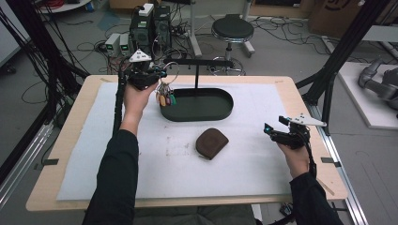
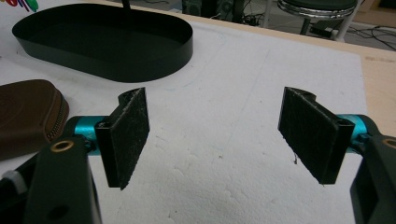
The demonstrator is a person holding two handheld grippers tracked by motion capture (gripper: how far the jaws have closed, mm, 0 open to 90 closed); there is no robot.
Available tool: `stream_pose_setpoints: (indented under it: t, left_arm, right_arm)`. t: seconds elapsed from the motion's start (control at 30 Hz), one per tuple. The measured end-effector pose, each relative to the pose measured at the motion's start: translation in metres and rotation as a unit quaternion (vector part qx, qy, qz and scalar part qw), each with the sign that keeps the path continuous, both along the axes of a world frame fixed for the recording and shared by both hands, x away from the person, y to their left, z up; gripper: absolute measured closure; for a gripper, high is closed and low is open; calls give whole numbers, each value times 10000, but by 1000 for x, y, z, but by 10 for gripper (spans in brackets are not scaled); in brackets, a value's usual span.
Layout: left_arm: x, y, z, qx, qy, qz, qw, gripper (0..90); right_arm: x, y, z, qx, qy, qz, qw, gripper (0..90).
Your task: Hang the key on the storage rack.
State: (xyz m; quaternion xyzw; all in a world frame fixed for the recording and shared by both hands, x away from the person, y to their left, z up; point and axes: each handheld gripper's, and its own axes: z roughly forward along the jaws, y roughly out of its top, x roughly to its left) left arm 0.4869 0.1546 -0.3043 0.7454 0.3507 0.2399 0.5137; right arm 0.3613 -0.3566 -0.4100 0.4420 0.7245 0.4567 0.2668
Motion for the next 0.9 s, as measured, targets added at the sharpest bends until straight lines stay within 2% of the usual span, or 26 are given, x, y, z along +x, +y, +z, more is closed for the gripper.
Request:
stream_pose_setpoints:
  t: [0.27,0.9]
  left_arm:
    - [4,4,-4,19,52,151,9999,866]
    - [10,6,-16,-40,124,238,9996,863]
  right_arm:
    - [0,0,0,-2,5,4,10000,251]
    - [0,1,-1,-33,21,19,10000,251]
